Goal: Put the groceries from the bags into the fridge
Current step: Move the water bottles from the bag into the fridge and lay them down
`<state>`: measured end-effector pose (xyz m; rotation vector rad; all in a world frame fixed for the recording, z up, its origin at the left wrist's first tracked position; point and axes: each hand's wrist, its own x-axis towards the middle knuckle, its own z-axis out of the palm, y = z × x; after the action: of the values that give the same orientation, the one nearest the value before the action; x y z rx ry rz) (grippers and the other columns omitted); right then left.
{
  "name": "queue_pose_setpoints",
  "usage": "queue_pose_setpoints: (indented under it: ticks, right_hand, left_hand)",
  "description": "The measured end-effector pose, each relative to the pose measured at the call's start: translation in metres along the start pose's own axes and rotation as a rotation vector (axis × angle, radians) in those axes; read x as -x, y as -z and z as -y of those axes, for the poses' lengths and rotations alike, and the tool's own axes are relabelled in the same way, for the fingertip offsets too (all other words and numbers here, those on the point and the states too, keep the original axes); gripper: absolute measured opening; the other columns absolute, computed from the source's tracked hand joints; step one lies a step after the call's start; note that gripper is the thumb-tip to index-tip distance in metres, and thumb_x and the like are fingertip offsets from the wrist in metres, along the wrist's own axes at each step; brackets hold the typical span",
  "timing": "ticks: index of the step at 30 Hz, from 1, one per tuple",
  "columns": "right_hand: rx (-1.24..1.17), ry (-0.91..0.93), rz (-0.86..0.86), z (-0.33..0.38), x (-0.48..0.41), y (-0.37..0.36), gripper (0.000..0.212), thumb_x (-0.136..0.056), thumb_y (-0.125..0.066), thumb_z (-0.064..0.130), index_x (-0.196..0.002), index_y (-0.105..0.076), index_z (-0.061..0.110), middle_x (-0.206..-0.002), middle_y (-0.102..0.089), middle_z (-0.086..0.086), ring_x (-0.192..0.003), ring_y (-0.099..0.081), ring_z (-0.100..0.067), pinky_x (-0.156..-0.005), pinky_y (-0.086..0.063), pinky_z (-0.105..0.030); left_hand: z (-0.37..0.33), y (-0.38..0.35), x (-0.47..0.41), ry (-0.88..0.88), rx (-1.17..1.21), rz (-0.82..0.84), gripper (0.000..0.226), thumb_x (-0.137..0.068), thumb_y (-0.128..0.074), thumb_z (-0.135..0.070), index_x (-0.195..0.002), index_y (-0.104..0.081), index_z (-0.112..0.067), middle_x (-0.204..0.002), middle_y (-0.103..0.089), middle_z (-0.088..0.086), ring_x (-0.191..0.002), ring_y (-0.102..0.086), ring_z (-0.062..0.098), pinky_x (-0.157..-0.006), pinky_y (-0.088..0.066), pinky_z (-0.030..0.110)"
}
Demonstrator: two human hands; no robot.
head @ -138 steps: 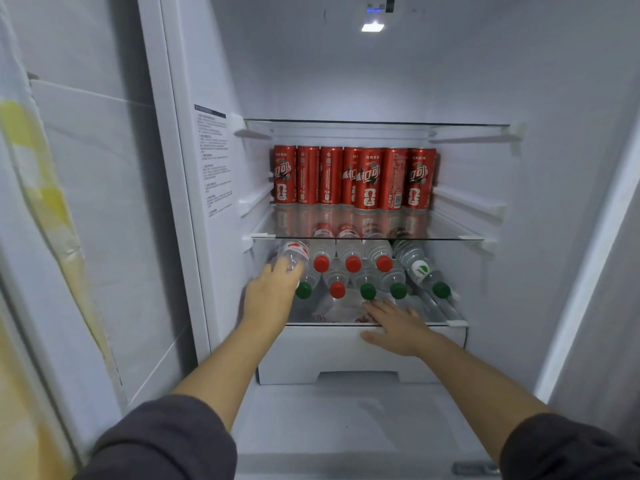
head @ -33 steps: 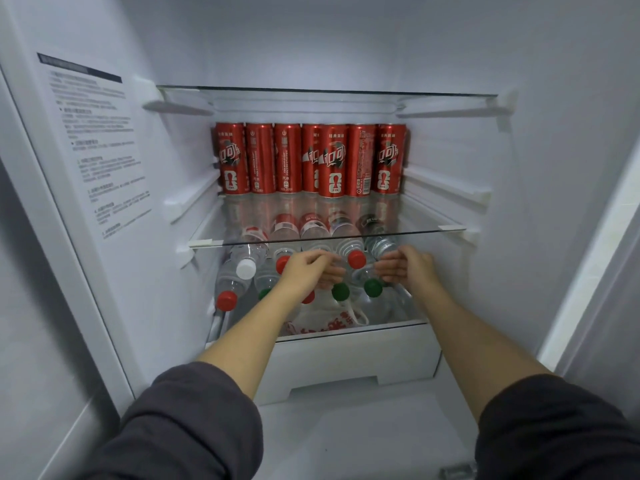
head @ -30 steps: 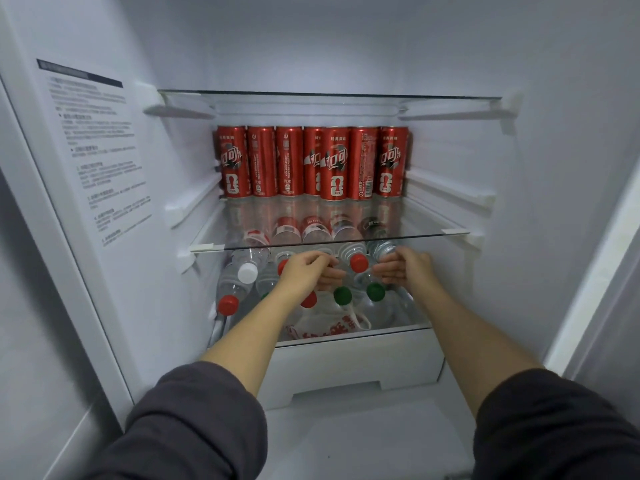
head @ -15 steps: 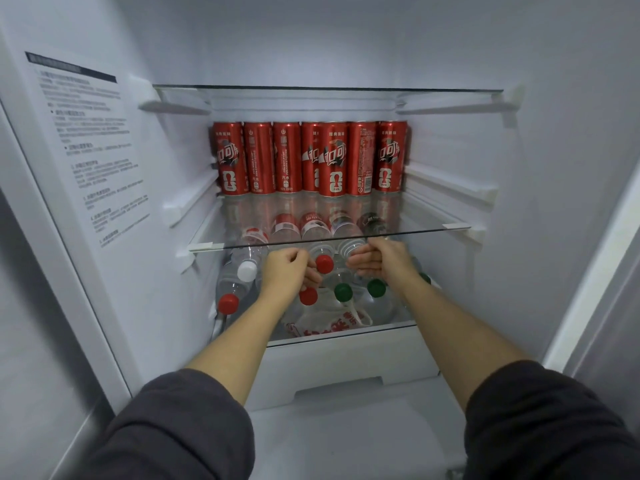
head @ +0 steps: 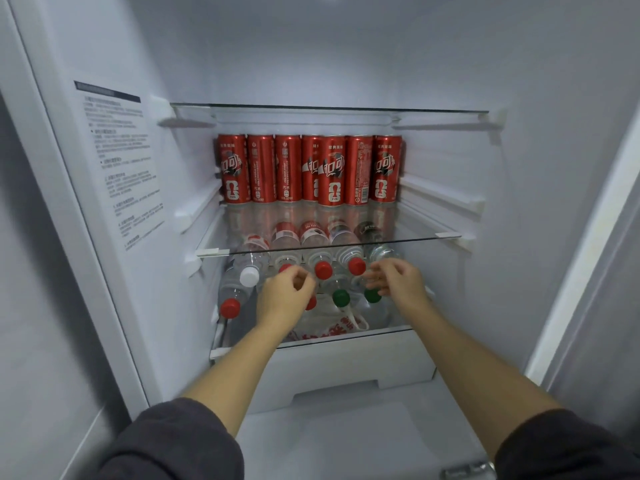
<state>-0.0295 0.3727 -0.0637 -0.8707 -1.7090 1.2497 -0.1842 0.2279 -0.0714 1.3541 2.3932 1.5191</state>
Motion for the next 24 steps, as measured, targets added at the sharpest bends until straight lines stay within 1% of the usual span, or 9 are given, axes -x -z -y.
queue_pose_setpoints:
  ticks: [3,6,10,12,14,16,19,21,24]
  right_hand:
    - [0.461,0.218,-0.003,-0.016,0.024,0.013,0.021,-0.098,-0.052,0.025,-0.108,-0.068,0.016,-0.099,-0.068,0.001,-0.086,-0.063,-0.015,-0.072,-0.049,-0.028]
    - [0.854,0.404,0.061,-0.032,0.046,0.021,0.033,-0.096,-0.054,0.030,-0.126,-0.060,0.019,-0.123,-0.059,-0.002,-0.107,-0.055,-0.019,-0.090,-0.046,-0.034]
    - [1.079,0.369,0.104,-0.043,0.078,0.028,0.056,-0.097,-0.046,0.042,-0.149,-0.033,0.026,-0.153,-0.036,-0.003,-0.141,-0.030,-0.025,-0.113,-0.026,-0.042]
    - [1.148,0.314,0.162,-0.048,0.096,0.033,0.062,-0.099,-0.040,0.047,-0.154,-0.018,0.031,-0.162,-0.016,-0.003,-0.150,-0.010,-0.025,-0.117,-0.015,-0.048]
    - [1.178,0.268,0.231,-0.053,0.117,0.040,0.063,-0.100,-0.035,0.050,-0.156,-0.011,0.033,-0.164,-0.003,-0.002,-0.151,0.002,-0.025,-0.118,-0.006,-0.053]
    - [1.200,0.242,0.267,-0.056,0.139,0.049,0.063,-0.101,-0.031,0.051,-0.156,-0.005,0.034,-0.165,0.003,-0.002,-0.151,0.007,-0.026,-0.119,0.000,-0.056]
    - [1.178,0.245,0.272,-0.057,0.172,0.066,0.062,-0.102,-0.025,0.052,-0.156,0.001,0.035,-0.164,0.008,-0.003,-0.150,0.012,-0.026,-0.119,0.005,-0.056]
    - [1.174,0.270,0.267,-0.053,0.193,0.076,0.062,-0.102,-0.024,0.051,-0.155,0.005,0.036,-0.164,0.011,-0.002,-0.150,0.016,-0.026,-0.118,0.008,-0.056]
    - [1.197,0.301,0.274,-0.045,0.229,0.100,0.063,-0.103,-0.024,0.050,-0.154,0.009,0.036,-0.164,0.014,-0.002,-0.149,0.018,-0.026,-0.118,0.009,-0.054]
  left_hand:
    - [0.007,-0.003,0.024,-0.128,-0.286,-0.038,0.012,-0.093,-0.057,-0.033,-0.098,-0.062,-0.023,-0.093,-0.062,-0.010,-0.086,-0.059,0.010,-0.069,-0.048,0.025]
    - [0.018,-0.009,0.048,-0.210,-0.557,-0.056,0.033,-0.090,-0.058,-0.038,-0.118,-0.058,-0.020,-0.119,-0.055,-0.001,-0.113,-0.050,0.019,-0.089,-0.040,0.034]
    - [0.025,-0.016,0.085,-0.111,-0.713,0.003,0.062,-0.090,-0.054,-0.049,-0.143,-0.042,-0.019,-0.149,-0.039,0.009,-0.141,-0.029,0.028,-0.108,-0.028,0.051]
    - [0.025,-0.016,0.106,-0.089,-0.783,0.025,0.070,-0.090,-0.052,-0.054,-0.149,-0.036,-0.020,-0.156,-0.031,0.012,-0.146,-0.022,0.032,-0.112,-0.020,0.060]
    - [0.022,-0.017,0.127,-0.047,-0.841,0.066,0.074,-0.092,-0.045,-0.058,-0.153,-0.023,-0.022,-0.161,-0.019,0.011,-0.149,-0.012,0.032,-0.115,-0.011,0.062]
    - [0.016,-0.017,0.152,-0.024,-0.845,0.065,0.077,-0.093,-0.041,-0.060,-0.155,-0.016,-0.024,-0.162,-0.011,0.009,-0.150,-0.005,0.032,-0.116,-0.006,0.061]
    - [-0.002,-0.013,0.192,-0.011,-0.829,0.041,0.076,-0.093,-0.039,-0.061,-0.155,-0.015,-0.024,-0.163,-0.007,0.009,-0.150,-0.002,0.032,-0.115,-0.005,0.063]
    - [-0.014,-0.011,0.215,0.023,-0.842,0.052,0.074,-0.096,-0.031,-0.060,-0.156,-0.005,-0.025,-0.163,0.002,0.007,-0.150,0.007,0.030,-0.116,0.001,0.062]
    - [-0.040,-0.010,0.257,0.057,-0.834,0.026,0.074,-0.096,-0.025,-0.061,-0.156,0.000,-0.025,-0.163,0.006,0.006,-0.149,0.011,0.029,-0.115,0.004,0.061]
